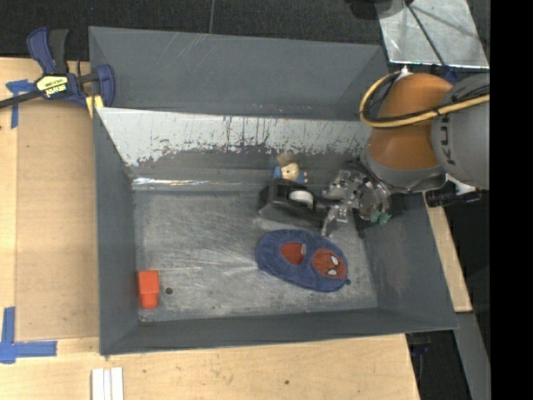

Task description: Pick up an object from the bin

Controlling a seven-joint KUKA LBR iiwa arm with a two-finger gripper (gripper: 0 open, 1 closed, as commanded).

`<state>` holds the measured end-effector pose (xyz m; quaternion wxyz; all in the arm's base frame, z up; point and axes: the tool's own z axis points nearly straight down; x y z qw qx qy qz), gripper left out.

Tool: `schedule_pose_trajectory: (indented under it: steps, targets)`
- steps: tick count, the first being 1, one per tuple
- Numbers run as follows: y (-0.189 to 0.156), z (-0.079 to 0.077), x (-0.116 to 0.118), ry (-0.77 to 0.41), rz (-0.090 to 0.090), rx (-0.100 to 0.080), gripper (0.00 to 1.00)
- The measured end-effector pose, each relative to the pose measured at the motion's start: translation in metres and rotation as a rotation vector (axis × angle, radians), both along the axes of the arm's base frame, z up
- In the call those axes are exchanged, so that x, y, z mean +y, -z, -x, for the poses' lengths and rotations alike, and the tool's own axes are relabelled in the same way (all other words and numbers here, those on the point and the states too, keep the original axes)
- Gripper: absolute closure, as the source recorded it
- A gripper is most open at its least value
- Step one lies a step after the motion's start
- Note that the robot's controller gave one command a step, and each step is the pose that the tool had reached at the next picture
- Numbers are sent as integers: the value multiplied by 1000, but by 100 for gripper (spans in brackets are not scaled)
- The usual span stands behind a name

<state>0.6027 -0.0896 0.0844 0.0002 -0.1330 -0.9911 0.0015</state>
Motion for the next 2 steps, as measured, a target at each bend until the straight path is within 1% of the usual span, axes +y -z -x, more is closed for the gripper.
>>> schedule_pose_trajectory:
  steps: [2]
  targets:
    - [0,0,0,0,0,0,100]
